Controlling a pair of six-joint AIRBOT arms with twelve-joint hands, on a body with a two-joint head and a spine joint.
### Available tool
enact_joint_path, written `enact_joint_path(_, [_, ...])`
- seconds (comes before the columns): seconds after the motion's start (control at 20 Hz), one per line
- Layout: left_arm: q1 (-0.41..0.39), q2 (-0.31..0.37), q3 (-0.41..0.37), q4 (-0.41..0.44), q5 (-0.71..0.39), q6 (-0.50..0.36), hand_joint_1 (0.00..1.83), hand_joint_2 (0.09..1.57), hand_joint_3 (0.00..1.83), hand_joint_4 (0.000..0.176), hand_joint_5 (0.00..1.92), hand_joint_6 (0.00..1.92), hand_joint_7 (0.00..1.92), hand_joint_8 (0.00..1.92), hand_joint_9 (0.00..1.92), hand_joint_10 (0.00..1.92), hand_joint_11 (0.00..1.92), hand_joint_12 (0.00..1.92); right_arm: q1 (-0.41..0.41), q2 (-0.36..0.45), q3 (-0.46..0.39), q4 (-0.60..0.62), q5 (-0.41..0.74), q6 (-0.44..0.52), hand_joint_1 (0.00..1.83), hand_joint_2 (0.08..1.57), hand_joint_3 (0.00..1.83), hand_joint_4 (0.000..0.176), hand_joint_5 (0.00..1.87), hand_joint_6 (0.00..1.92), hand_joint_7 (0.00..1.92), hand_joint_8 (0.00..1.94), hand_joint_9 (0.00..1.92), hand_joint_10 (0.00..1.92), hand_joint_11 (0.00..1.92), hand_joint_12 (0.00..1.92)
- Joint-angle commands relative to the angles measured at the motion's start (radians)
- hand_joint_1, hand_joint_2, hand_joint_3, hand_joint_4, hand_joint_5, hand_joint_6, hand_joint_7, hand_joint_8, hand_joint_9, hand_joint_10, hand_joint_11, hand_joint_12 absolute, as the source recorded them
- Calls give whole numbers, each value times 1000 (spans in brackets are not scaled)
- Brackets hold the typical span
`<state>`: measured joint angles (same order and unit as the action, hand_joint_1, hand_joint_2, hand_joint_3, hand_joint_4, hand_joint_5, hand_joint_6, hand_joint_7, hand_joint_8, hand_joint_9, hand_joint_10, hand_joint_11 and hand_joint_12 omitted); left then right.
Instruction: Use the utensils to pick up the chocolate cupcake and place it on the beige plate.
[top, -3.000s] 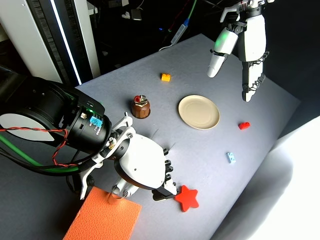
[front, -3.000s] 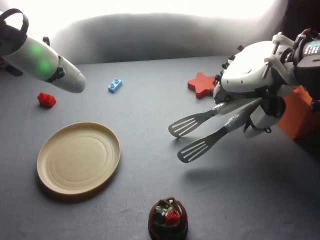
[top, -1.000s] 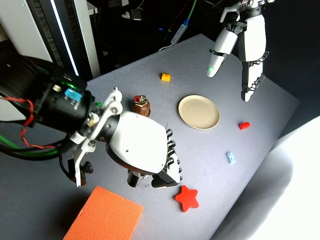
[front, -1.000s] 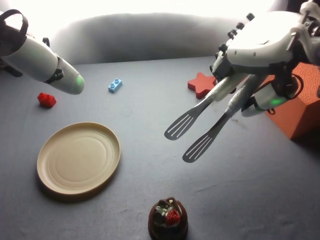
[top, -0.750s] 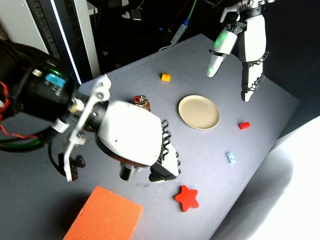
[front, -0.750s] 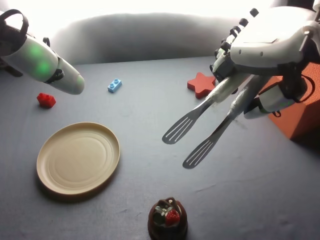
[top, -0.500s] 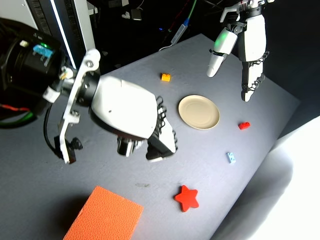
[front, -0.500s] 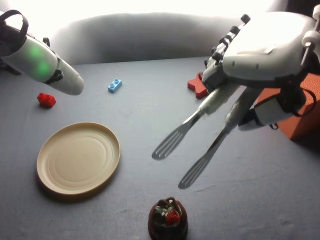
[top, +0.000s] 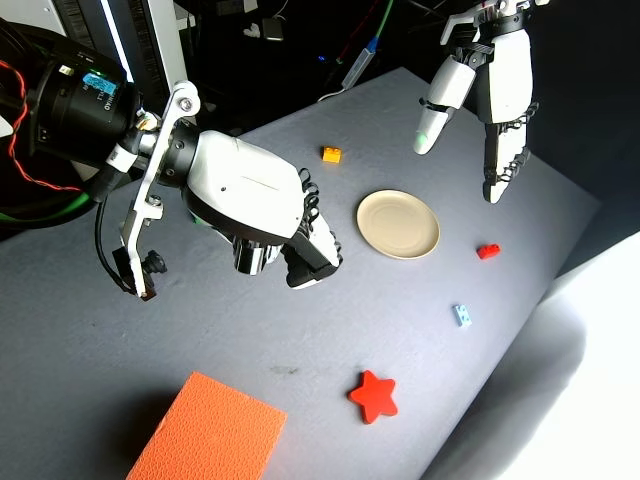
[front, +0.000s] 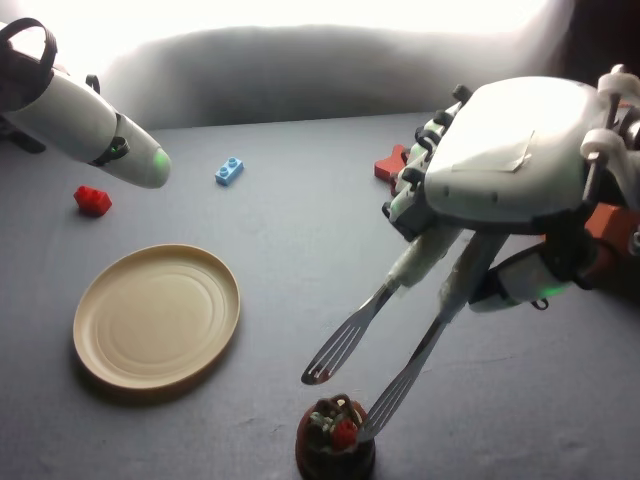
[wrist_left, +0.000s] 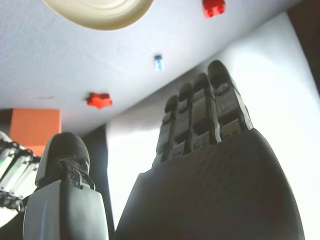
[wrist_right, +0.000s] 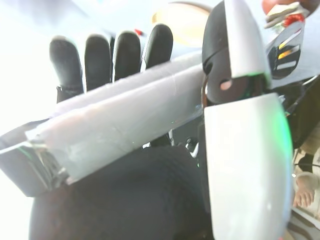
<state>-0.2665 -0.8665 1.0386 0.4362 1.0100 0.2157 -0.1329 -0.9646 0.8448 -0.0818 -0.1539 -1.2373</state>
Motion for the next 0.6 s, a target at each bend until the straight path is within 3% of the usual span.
enact_joint_path(0.0, [-14, 10, 4, 38, -48, 1, 336, 1092, 2, 0, 35, 0, 80, 0, 77, 0, 0, 345, 4, 1, -5, -2, 117, -10, 1038, 1188, 0, 0, 820, 1239, 576, 1328, 488, 1521, 446, 1763])
enact_joint_path(0.35, [-14, 10, 4, 38, -48, 1, 336, 1093, 2, 0, 34, 0, 80, 0, 77, 0, 0, 341, -35, -23, -5, -2, 196, -39, 1038, 1188, 0, 0, 820, 1239, 577, 1324, 488, 1520, 446, 1765])
enact_joint_path(0.45, [-14, 10, 4, 38, -48, 1, 380, 1084, 0, 0, 51, 4, 86, 5, 98, 3, 0, 441, -33, -25, -5, -2, 197, -43, 1027, 1196, 0, 0, 807, 1264, 542, 1390, 471, 1574, 446, 1784])
enact_joint_path(0.55, [-14, 10, 4, 38, -48, 1, 348, 1089, 1, 0, 40, 1, 83, 2, 90, 3, 0, 366, -32, -24, -4, -2, 207, -53, 1035, 1195, 0, 0, 808, 1260, 536, 1416, 472, 1604, 443, 1812])
